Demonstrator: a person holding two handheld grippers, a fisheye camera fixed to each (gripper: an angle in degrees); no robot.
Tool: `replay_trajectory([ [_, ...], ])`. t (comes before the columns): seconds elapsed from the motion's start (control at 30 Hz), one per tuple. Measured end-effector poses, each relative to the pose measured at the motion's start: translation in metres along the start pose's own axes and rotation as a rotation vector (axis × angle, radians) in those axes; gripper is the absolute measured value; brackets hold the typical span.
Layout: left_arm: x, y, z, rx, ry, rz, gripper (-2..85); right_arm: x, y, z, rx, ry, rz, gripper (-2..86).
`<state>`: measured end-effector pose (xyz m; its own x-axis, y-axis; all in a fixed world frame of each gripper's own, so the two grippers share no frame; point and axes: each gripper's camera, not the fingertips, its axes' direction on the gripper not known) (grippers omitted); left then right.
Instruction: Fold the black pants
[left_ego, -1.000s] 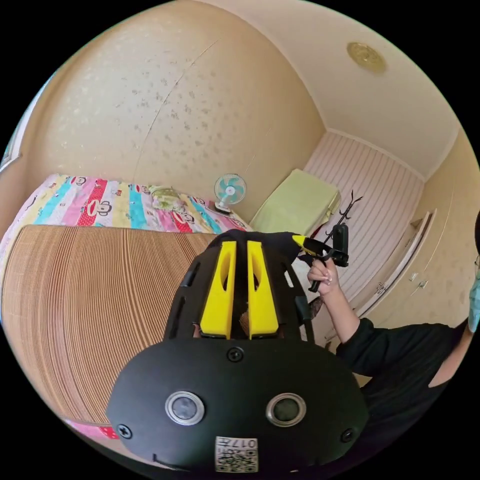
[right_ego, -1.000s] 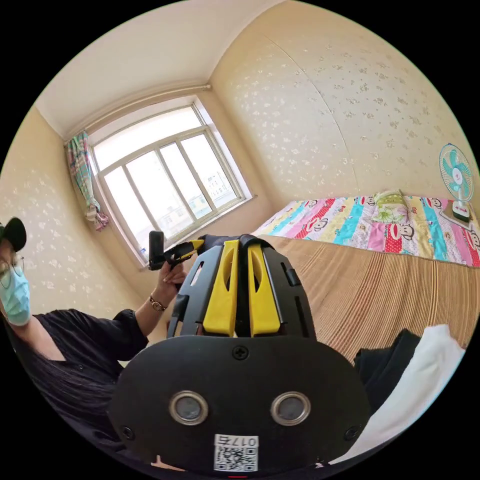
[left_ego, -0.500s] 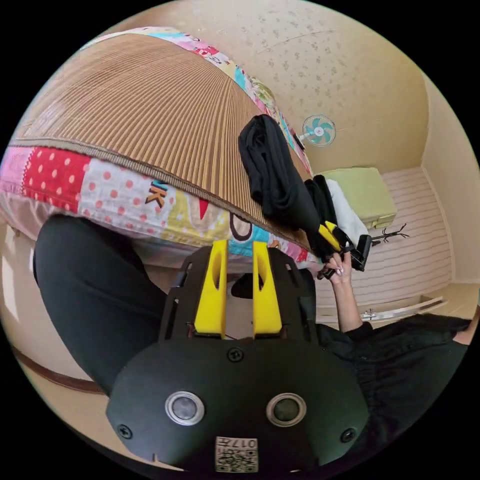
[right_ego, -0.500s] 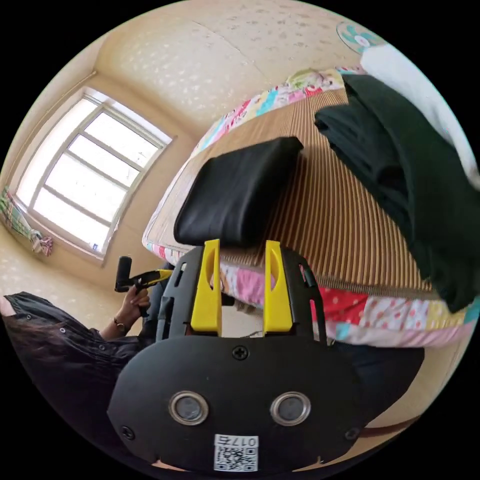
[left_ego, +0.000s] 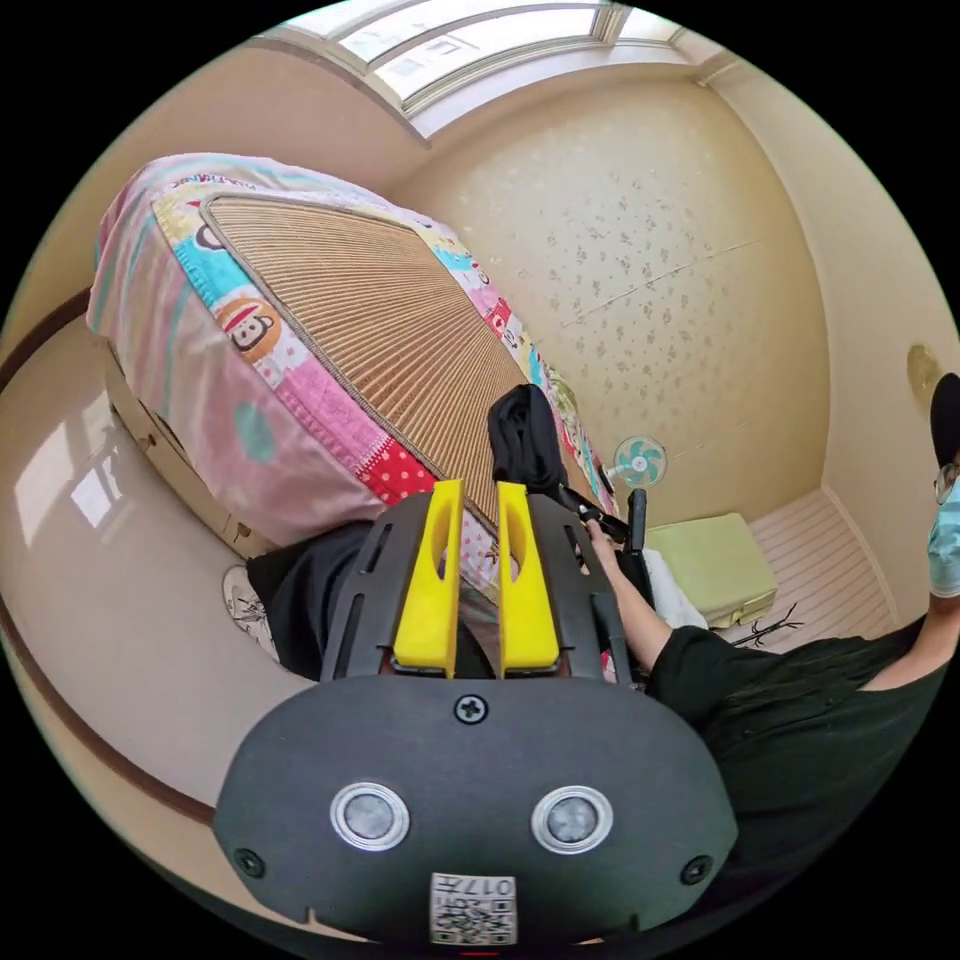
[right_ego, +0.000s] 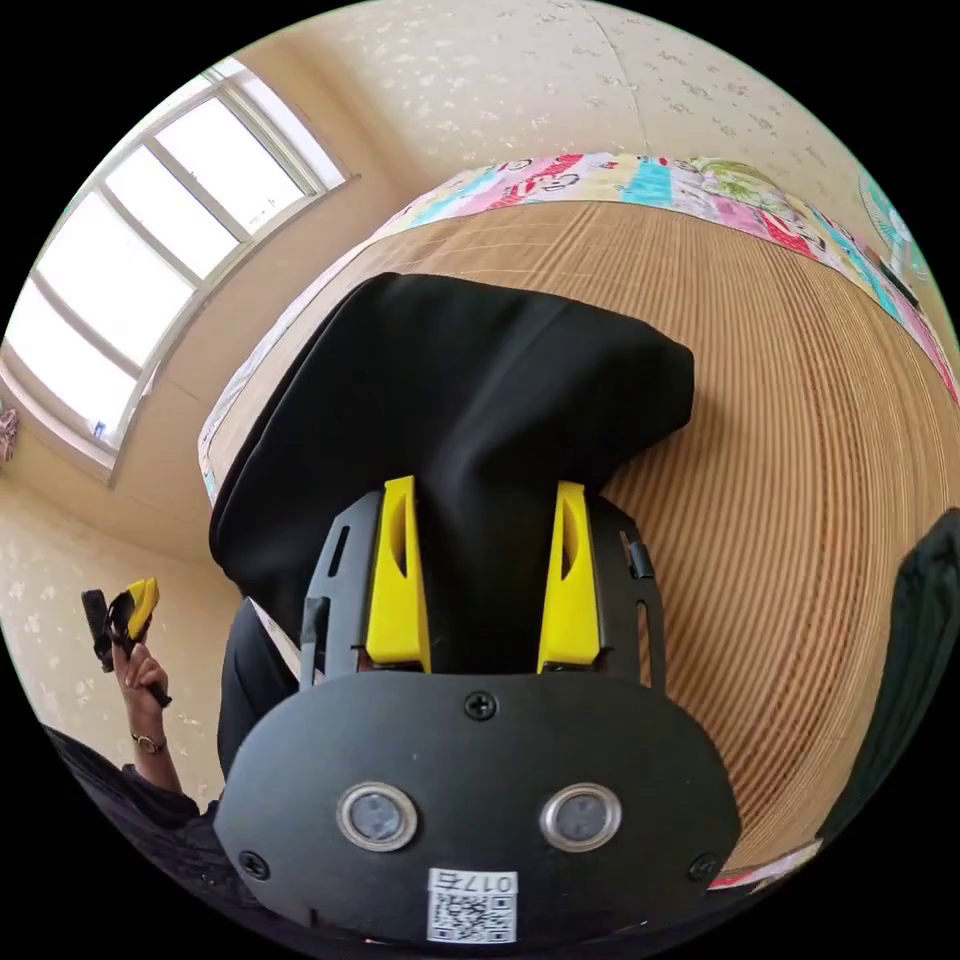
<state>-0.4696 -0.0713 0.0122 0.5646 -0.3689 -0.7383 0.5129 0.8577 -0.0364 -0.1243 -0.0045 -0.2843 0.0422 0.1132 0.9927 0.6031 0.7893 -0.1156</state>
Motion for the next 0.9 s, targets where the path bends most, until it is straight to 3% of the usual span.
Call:
replay_trajectory([
  [0.17, -0.051, 0.028, -0.053, 0.080, -0.050, -0.132, 6.4, -0.155, -0.076, 0.111, -0.023, -0.073, -0.131, 18.2],
  [0.33, -0.065, 0.053, -0.073, 0.123, -0.070, -0.208, 6.3, -0.311, -0.139, 0.211, -0.132, -0.074, -0.123, 17.9],
  [0.47, -0.051, 0.059, -0.066, 0.118, -0.051, -0.185, 5.9, -0.359, -0.150, 0.231, -0.233, -0.331, -0.099, 13.8],
  [0.57, -0.037, 0.064, -0.048, 0.081, -0.091, -0.139, 5.5, -0.336, -0.099, 0.211, -0.240, -0.610, -0.229, 8.8],
  [0.7, -0.016, 0.063, -0.002, -0.026, -0.099, -0.059, 5.4, -0.246, 0.002, 0.169, -0.291, -0.672, -0.358, 6.2],
  [0.9, 0.080, 0.062, 0.097, -0.211, -0.306, 0.337, 4.1, -0.072, 0.163, 0.021, -0.240, -0.054, -0.327, 1.2],
])
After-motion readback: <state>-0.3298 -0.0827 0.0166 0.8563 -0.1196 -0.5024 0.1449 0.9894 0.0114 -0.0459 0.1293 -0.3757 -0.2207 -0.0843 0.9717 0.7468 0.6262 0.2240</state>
